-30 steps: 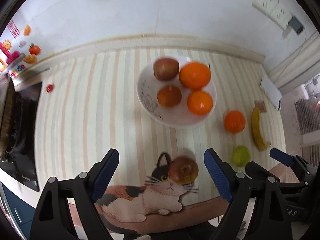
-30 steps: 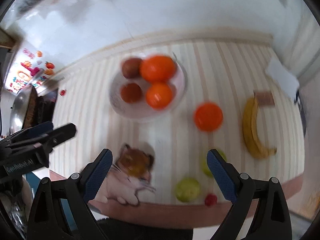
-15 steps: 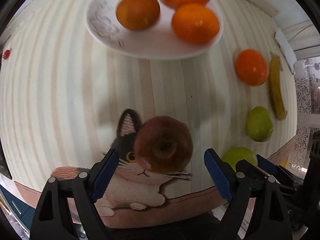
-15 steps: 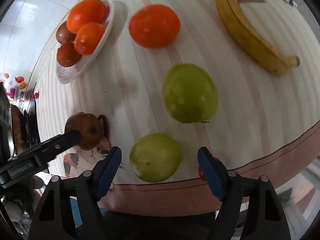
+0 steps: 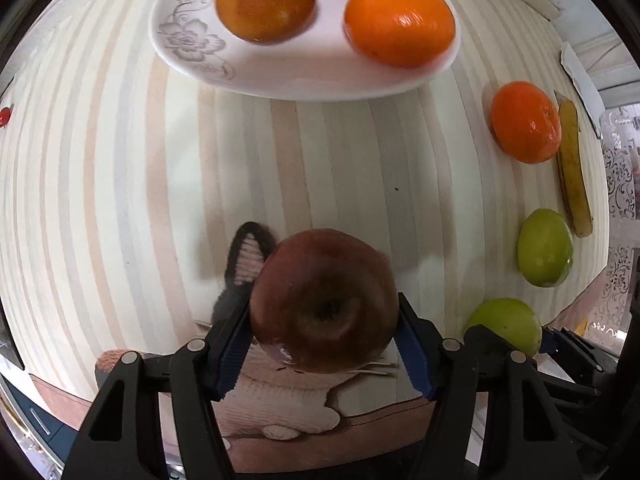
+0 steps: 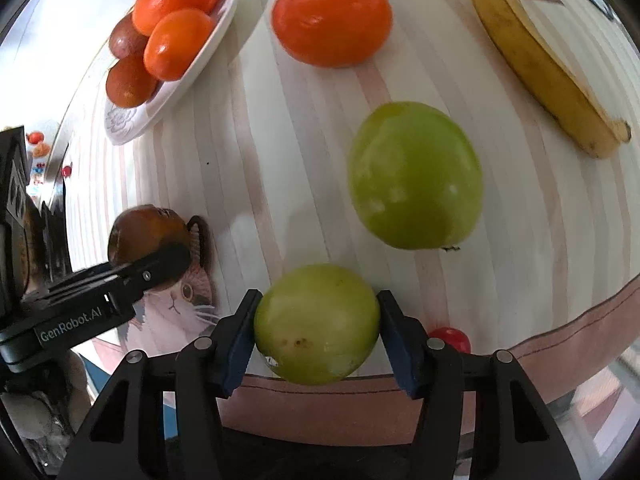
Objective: Organize fruits
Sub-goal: 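Place the apple and green pear onto the plate and release both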
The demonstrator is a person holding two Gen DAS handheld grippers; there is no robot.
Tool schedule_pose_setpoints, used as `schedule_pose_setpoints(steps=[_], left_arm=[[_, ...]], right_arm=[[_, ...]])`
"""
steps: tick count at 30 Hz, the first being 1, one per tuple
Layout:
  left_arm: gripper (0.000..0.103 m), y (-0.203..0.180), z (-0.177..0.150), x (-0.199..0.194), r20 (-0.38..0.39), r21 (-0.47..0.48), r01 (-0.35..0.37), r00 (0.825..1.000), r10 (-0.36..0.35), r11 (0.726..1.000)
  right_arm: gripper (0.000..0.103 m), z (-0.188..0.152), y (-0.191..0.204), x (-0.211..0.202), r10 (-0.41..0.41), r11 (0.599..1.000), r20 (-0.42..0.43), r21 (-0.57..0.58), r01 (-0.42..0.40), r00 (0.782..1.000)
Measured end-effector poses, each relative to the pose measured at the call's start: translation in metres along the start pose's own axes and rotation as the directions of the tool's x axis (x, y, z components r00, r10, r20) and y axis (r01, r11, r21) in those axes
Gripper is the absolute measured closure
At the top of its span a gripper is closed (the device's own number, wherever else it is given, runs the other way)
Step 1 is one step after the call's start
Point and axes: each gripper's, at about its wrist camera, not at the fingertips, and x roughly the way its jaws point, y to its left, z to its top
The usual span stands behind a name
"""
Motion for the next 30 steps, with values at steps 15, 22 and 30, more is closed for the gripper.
schedule_pose_setpoints(steps=[15, 22, 30], left_arm=[[0.039, 0.068, 0.077, -0.101, 0.166, -0.041, 0.013, 0.986, -0.006, 0.999], [0.039, 0.087, 0.149, -0.097, 0.159, -0.023, -0.040, 0.986, 0.043, 0.999], [0.039, 0.081, 0.177, -0.066, 0.082, -0.003, -0.046, 0.996, 0.046, 0.999]], right_arm=[[0.043, 0.054, 0.076, -0.041, 0.112, 0.990, 0.123, -0.094, -0.101, 0.986], [0.043, 0.108, 0.136, -0.033, 0.130, 0.987, 0.166, -0.114, -0.111, 0.978], [0.043, 0.133, 0.160, -0.007, 0.105, 0.991, 0.148, -0.098, -0.091, 0.983]])
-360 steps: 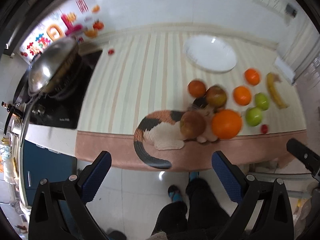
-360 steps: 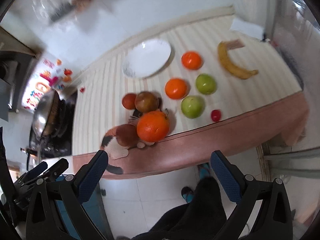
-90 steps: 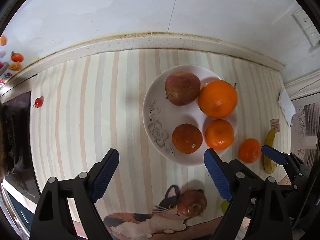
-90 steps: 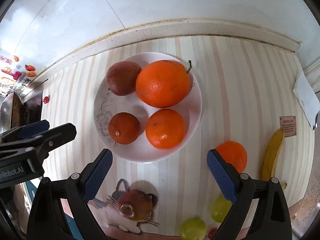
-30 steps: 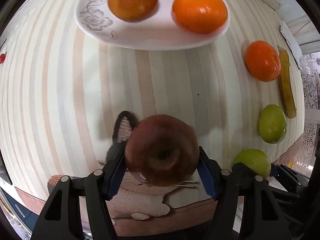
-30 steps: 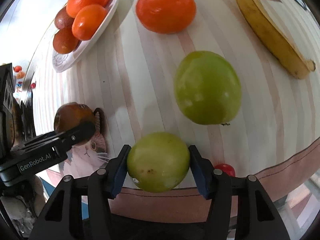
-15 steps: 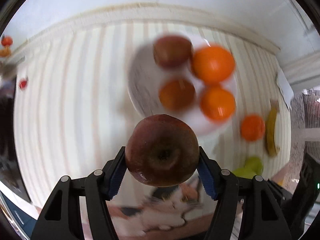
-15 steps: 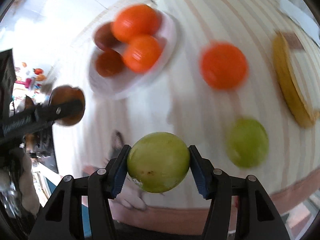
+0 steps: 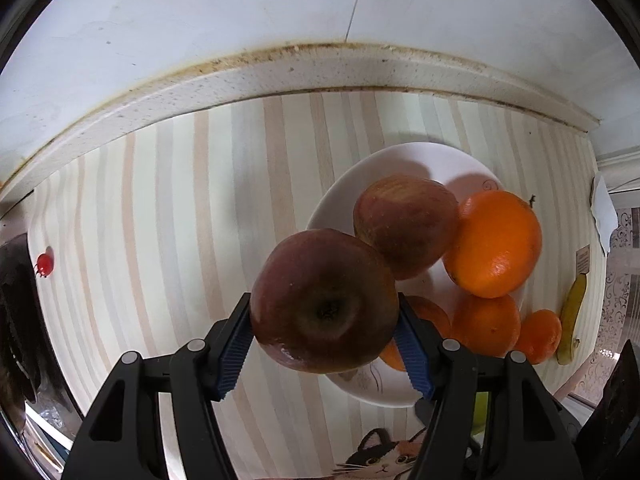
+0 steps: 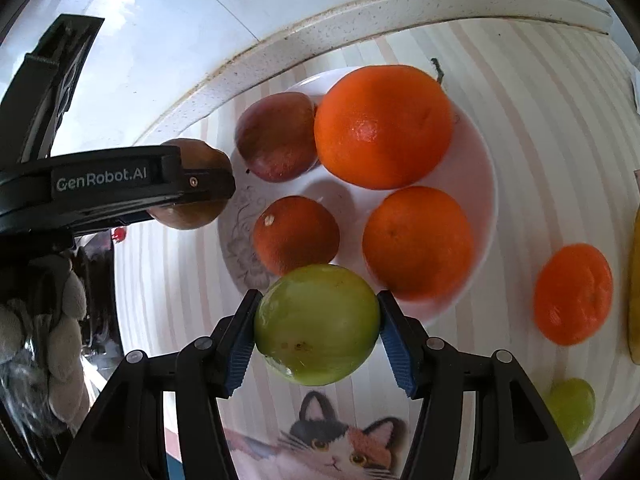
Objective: Organize fruits
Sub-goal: 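Place the apple and green pear onto the plate and release both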
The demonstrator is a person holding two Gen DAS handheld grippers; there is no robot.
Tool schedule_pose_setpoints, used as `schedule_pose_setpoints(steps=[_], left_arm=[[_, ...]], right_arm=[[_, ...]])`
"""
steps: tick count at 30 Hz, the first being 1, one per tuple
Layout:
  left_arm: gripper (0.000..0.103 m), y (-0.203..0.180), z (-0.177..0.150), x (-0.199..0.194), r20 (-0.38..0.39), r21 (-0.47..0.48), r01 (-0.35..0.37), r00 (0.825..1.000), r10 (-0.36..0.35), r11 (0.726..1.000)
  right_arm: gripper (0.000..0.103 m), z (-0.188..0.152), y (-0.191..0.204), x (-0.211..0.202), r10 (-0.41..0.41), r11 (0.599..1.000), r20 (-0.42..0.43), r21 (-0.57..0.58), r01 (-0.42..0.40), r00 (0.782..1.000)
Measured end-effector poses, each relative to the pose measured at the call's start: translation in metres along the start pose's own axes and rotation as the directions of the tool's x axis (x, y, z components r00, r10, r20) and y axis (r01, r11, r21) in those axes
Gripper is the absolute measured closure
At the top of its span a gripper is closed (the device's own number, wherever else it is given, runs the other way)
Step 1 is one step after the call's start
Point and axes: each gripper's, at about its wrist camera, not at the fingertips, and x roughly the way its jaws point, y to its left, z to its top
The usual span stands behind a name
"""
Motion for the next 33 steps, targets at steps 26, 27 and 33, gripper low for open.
schedule_pose_setpoints(steps=[26, 27, 33], left_arm=[[0.015, 0.000, -0.034, -0.044, 0.106, -0.016, 0.016, 0.994, -0.014, 1.000], [0.015, 0.000, -0.040, -0.048, 0.120, -0.021, 0.010, 0.993, -0.007, 1.000], [0.015, 0.007, -0.073, -0.071, 0.191, -0.021, -0.033, 0.981, 0.036, 0.999]], right_arm=[[0.007, 0.008, 0.001, -0.053, -0.124, 0.991, 0.041, -0.052, 0.126, 0.991], [0.006, 0.007, 0.002, -0.057, -0.145, 0.987, 0.055, -0.062, 0.149, 0.988], [0.006, -0.002, -0.001, -0.078, -0.205, 0.972, 0.105, -0.098, 0.215, 0.973]])
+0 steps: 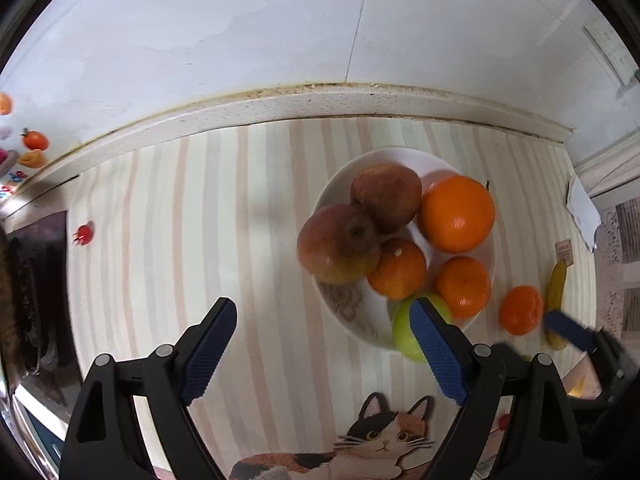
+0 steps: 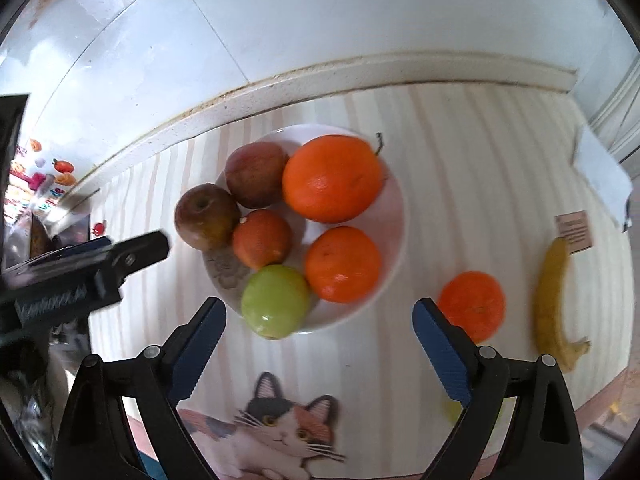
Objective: Organize fruits
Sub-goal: 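Place the apple and green pear onto the plate and release both, then withdraw both tools from the plate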
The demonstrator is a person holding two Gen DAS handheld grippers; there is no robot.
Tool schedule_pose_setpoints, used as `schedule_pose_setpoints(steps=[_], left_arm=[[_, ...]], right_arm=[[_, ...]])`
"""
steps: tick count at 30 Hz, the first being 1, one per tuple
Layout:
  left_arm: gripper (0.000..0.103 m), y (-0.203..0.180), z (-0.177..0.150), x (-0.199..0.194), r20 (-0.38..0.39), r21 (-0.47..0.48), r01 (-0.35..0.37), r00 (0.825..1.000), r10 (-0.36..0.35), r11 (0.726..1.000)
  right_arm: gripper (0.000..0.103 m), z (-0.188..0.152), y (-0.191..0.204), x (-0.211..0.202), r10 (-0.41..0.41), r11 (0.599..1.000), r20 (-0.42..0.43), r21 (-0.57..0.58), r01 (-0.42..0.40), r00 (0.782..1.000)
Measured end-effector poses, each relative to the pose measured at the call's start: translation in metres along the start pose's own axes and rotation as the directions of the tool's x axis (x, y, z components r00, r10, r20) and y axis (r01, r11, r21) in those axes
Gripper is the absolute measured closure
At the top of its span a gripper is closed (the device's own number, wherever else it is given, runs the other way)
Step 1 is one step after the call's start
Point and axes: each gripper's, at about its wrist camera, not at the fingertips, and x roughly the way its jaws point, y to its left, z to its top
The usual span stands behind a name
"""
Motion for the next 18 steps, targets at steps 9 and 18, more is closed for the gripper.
schedule_pose_setpoints(steps=[9, 18], left_arm=[[0.015, -0.006, -0.035, -0.037, 0.076, -0.003, -0.019, 0.997, 0.019, 1.000], [0.015, -0.011, -0.070, -0.079, 0.157, -0.017, -0.019, 0.987, 0.021, 1.000]], right_arm=[[0.006, -0.016, 0.000, -0.040, -0.021, 0.999, 0.068, -0.045, 0.024, 0.997], [0.006, -0.044, 0.004, -0.086, -0.026, 0.995, 0.154, -0.088, 0.040, 0.988]])
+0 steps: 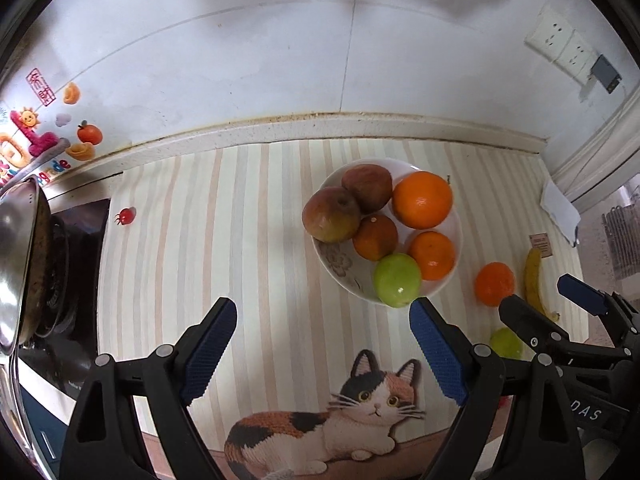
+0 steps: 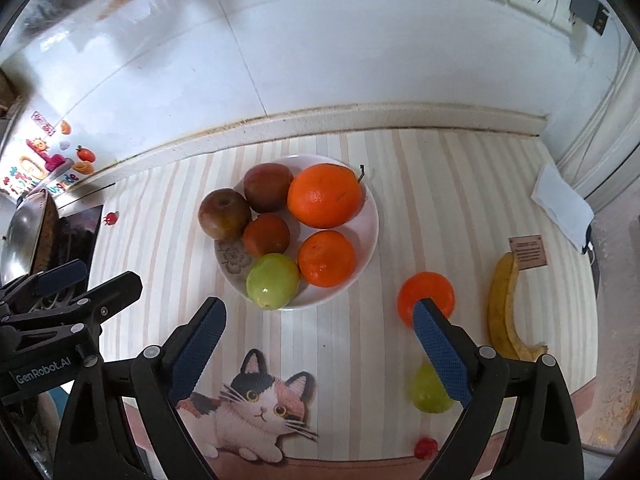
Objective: Organize fruits
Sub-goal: 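Withdraw both tools from the plate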
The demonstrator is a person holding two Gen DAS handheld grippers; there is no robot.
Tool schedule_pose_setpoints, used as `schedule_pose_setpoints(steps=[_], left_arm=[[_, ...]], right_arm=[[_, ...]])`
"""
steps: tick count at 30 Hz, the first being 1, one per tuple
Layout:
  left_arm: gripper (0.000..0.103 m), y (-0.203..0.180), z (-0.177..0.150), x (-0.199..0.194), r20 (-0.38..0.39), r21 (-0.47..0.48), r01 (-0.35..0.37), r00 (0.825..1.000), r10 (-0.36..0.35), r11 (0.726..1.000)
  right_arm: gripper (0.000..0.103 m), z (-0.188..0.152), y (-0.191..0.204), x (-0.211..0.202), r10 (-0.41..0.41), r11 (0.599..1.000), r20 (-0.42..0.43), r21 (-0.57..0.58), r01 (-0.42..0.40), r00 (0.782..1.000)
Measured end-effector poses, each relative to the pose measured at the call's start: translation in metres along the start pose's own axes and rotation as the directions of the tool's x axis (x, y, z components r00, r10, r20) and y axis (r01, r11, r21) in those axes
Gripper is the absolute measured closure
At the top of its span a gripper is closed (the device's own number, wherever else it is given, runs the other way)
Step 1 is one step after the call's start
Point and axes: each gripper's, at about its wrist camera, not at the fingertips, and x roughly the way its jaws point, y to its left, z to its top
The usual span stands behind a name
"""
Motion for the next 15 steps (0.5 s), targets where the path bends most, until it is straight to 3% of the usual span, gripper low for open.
schedule_pose_setpoints(steps=[15], left_arm=[[0.015, -0.011, -0.029, -0.059, 0.085, -0.027, 0.029, 0.996, -0.027, 0.999]], right_arm=[[0.006, -0.022, -0.003, -0.071, 0.065, 0.998, 0.108, -0.002, -0.065, 0.992]])
